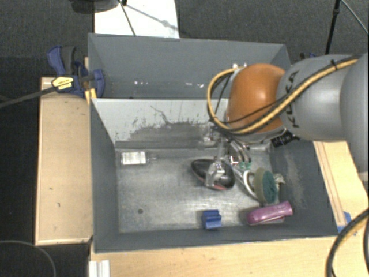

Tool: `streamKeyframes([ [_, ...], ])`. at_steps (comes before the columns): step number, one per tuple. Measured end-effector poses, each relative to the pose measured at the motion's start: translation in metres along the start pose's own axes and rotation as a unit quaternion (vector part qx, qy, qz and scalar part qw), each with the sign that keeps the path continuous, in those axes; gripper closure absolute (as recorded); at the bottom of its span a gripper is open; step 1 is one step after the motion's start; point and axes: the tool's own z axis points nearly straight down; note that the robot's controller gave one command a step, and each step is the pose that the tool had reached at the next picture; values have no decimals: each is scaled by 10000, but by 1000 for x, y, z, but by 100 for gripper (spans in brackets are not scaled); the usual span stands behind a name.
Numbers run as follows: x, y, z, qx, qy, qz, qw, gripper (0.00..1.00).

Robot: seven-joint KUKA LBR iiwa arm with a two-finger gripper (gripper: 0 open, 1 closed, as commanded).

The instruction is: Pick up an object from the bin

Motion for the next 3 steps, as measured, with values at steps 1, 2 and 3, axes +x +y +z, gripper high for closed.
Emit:
streamKeyframes([
  [1,26,-44,-2,-1,28,941,9956,0],
  [2,10,-49,29,-16,29,2093,9779,0],
  [3,9,-48,27,-11,26,2094,9778,0],
])
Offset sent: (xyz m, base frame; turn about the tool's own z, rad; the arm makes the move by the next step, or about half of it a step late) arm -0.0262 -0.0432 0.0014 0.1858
